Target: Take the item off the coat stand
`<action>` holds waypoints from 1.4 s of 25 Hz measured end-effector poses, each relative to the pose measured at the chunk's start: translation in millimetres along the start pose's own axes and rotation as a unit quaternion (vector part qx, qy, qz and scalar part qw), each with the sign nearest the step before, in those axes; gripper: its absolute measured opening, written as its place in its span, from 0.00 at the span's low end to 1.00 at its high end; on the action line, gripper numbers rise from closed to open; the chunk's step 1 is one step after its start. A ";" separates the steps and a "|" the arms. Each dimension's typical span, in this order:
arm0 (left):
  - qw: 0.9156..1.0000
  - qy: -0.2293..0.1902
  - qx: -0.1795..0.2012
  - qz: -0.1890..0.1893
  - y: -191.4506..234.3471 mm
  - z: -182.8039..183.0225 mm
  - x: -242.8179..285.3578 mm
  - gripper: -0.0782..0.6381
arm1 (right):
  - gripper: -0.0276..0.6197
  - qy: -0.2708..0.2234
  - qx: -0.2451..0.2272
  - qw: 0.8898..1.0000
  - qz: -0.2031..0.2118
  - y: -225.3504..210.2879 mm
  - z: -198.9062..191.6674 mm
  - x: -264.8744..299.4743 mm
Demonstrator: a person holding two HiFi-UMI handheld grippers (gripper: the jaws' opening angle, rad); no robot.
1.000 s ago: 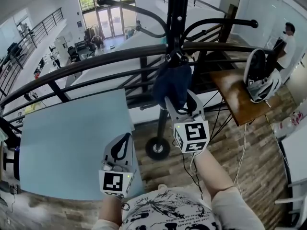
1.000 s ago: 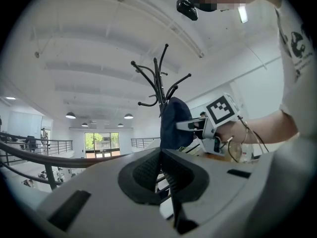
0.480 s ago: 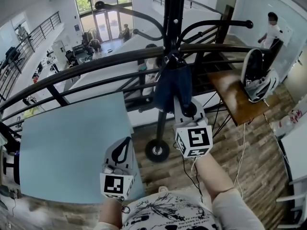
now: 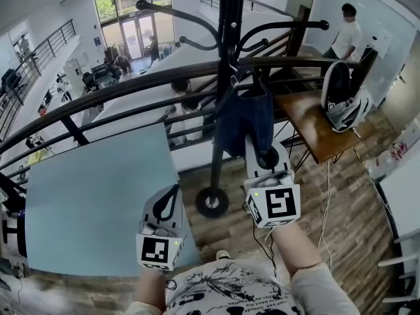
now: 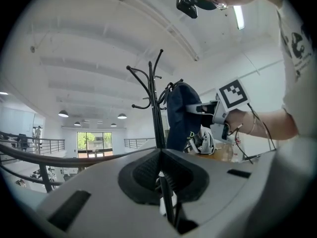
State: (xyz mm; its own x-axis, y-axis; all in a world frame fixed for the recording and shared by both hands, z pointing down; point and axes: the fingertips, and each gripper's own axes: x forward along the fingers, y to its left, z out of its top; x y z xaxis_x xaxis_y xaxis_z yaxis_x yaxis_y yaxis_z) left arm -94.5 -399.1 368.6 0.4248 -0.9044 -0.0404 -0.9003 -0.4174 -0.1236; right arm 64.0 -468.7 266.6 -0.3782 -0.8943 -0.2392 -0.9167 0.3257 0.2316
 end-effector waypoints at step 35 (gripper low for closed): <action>0.999 0.014 -0.013 -0.030 -10.8 1.2 -58.9 0.12 | 0.04 0.118 0.051 0.992 -0.007 58.7 -86.4 -139.1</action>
State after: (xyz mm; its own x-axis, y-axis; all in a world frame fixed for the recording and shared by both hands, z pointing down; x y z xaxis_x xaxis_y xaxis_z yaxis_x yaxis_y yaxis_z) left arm -109.7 -341.2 371.1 0.4752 -0.8799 -0.0052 -0.8758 -0.4724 -0.0991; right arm 74.0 -351.6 394.9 -0.3357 -0.9419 -0.0118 -0.9343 0.3314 0.1311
